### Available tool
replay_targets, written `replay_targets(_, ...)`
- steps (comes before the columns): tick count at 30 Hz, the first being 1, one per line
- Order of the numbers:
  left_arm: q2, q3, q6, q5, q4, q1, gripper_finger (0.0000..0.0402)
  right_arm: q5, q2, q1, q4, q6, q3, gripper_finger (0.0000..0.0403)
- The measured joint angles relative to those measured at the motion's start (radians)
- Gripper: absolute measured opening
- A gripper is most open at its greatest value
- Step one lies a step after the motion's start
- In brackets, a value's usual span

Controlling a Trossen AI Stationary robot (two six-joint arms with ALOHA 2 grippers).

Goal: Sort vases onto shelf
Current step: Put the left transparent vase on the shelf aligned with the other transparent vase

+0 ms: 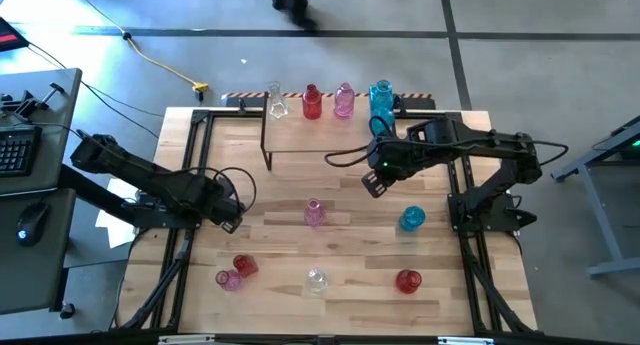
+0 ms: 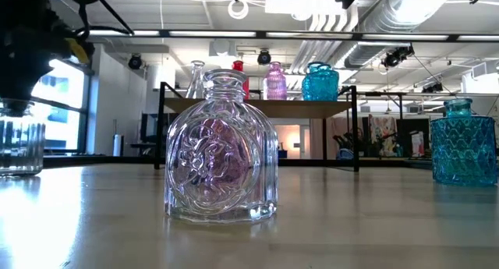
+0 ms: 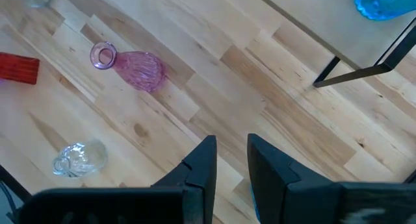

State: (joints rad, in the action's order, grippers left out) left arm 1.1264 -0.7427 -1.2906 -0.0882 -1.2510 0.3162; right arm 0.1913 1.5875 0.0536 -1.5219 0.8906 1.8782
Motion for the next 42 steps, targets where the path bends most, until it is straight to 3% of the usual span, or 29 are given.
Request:
replay_targets(6, 0.0, 0.005, -0.026, 0.0, 0.046, 0.001, 0.0077, 0.0, 0.0, 0.0, 0.0, 0.0, 0.0, 0.0067)
replay_targets(14, 0.005, -0.027, -0.017, 0.002, 0.038, 0.001, 0.0024, 0.001, 0.0, 0.0, -0.001, -0.017, 0.0, 0.0067)
replay_targets(24, 0.005, -0.09, 0.026, 0.006, 0.026, 0.001, 0.0024, 0.001, 0.0, 0.0, -0.001, -0.019, 0.0, 0.0067)
replay_targets(34, 0.003, -0.322, 0.1, -0.022, -0.129, -0.003, 0.0025, 0.024, 0.0, 0.0, -0.001, -0.035, 0.0, 0.0067)
replay_targets(42, 0.003, -0.508, 0.204, -0.098, -0.174, -0.074, 0.0024, 0.043, 0.0, -0.01, -0.001, -0.058, 0.0, 0.0067)
